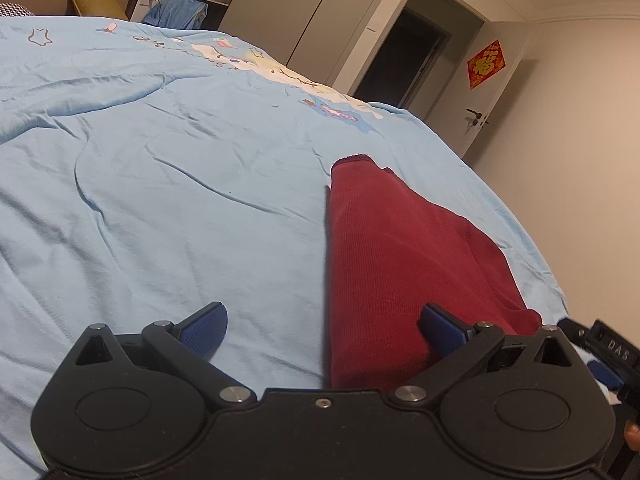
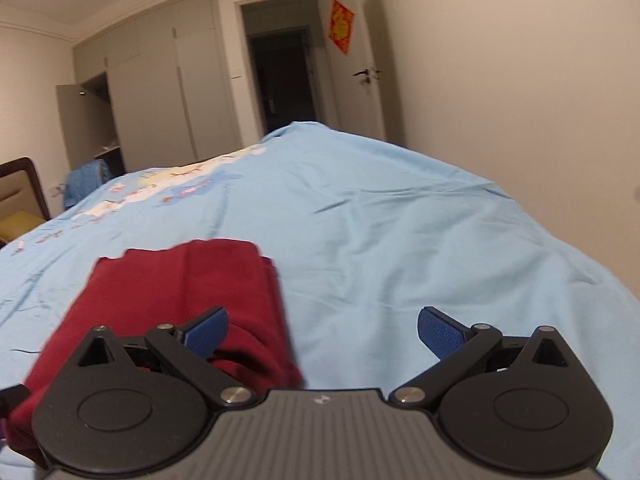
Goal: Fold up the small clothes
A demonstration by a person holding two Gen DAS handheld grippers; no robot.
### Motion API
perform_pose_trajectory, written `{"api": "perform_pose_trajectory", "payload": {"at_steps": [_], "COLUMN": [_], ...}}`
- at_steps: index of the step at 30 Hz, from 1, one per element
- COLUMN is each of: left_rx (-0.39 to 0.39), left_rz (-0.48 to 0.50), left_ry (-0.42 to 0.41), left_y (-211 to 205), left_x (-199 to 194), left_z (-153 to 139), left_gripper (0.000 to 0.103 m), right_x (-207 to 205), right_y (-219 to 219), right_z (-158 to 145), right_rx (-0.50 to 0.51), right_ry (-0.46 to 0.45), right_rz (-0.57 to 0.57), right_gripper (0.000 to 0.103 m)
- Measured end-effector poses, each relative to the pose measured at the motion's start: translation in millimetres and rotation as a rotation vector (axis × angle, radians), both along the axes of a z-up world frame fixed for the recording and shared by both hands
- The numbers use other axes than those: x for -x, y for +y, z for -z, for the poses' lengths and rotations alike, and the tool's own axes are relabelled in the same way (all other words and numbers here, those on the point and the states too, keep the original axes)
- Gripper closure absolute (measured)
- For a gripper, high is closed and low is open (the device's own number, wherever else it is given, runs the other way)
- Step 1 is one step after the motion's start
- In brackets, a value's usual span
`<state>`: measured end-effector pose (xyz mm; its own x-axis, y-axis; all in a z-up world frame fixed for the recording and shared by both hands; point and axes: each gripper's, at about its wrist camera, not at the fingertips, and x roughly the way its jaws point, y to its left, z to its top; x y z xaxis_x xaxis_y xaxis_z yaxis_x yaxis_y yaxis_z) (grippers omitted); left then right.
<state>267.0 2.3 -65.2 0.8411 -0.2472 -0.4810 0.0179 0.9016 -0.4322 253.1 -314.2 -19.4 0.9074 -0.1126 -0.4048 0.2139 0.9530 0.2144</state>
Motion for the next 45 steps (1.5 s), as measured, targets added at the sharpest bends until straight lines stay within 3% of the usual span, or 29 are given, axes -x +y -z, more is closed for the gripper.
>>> {"api": "perform_pose_trajectory", "payload": {"at_steps": [6, 12, 16, 20, 25, 27, 35, 39, 42, 45], "left_rx": [-0.006, -0.02, -0.021, -0.02, -0.02, -0.018, -0.026, -0.028, -0.025, -0.023], "left_rz": [0.0, 0.009, 0.002, 0.003, 0.004, 0.005, 0.009, 0.01, 0.008, 0.005], "left_ry": [-0.001, -0.006, -0.009, -0.007, -0.004, -0.002, -0.008, -0.008, -0.008, -0.007], "left_y": [-0.8, -3.2, -4.3, -4.5, -4.2, -3.4, -3.9, -3.6, -3.6, -3.9], "left_x": [0.2, 0.7, 0.7, 0.9, 0.8, 0.5, 0.2, -0.3, -0.7, -0.8], "left_z": [-0.1, 0.3, 1.2, 1.4, 0.7, 0.4, 2.0, 1.9, 2.2, 2.5], "left_gripper": [0.0, 0.0, 0.0, 0.0, 0.0, 0.001, 0.0, 0.0, 0.0, 0.0], "right_x": [-23.7, 7.0, 15.4, -9.9, -68.7, -70.6, -19.6, -14.8, -15.4, -25.4], "right_y": [6.0, 3.7, -0.5, -4.6, -1.9, 0.5, -3.9, -8.6, -5.3, -8.3], "right_z": [19.6, 39.9, 20.1, -7.3, -3.9, 6.4, 25.5, 27.2, 17.2, 7.3], "right_rx": [-0.055, 0.03, 0.025, -0.013, 0.031, 0.044, 0.091, 0.069, 0.112, 0.087], "right_ry": [0.13, 0.12, 0.051, 0.017, 0.193, 0.236, 0.192, 0.16, 0.104, 0.044], "right_rz": [-0.054, -0.043, -0.015, -0.044, -0.107, -0.122, -0.159, -0.15, -0.118, -0.123], "right_gripper": [0.0, 0.0, 0.0, 0.0, 0.0, 0.0, 0.0, 0.0, 0.0, 0.0]}}
